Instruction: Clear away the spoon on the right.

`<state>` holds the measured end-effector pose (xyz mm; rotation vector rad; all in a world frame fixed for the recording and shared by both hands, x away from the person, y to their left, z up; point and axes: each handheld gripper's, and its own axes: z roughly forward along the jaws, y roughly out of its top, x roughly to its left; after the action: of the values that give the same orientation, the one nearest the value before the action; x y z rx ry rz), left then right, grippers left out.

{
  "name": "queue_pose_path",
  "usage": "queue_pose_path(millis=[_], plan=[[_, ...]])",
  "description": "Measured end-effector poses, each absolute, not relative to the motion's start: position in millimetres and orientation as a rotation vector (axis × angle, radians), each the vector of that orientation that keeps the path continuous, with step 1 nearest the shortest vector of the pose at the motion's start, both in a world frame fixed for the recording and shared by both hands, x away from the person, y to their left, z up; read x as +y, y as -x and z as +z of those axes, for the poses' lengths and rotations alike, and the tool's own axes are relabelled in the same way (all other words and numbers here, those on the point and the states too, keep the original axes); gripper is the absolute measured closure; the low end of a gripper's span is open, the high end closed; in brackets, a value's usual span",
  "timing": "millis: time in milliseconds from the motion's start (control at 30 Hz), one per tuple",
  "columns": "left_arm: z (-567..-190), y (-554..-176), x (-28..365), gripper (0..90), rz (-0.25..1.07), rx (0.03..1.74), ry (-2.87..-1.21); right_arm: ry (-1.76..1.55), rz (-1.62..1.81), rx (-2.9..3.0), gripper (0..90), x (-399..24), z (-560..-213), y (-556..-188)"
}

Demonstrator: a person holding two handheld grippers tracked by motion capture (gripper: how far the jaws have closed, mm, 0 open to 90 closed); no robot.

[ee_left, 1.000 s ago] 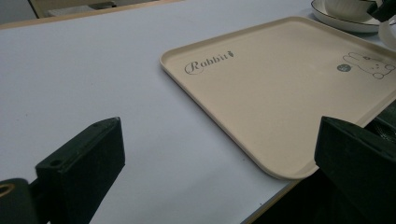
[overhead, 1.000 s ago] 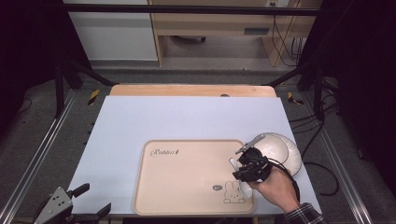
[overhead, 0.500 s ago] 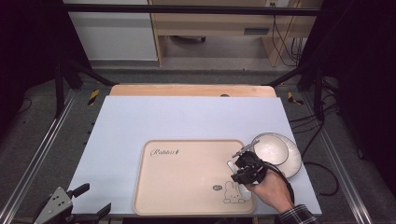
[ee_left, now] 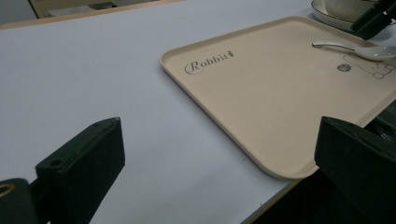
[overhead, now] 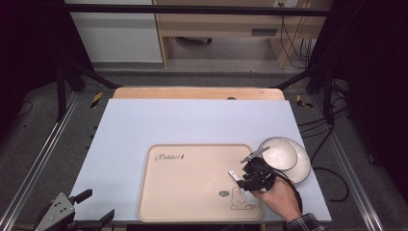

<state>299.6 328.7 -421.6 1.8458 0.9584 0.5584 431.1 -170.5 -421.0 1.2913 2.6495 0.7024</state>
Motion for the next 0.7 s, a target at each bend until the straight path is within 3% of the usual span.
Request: queue_pose_path(millis=[500,700], plan=[[-422,-299,328,1.3,0.559,0.957,-1.848,-1.177,0.824,2.57,90.0,-161,-432,-414],[-422,-299,328,1.4,0.559,0.956,-1.849,-1.192,0.817,2.556,90.0,-157,-441,-412]])
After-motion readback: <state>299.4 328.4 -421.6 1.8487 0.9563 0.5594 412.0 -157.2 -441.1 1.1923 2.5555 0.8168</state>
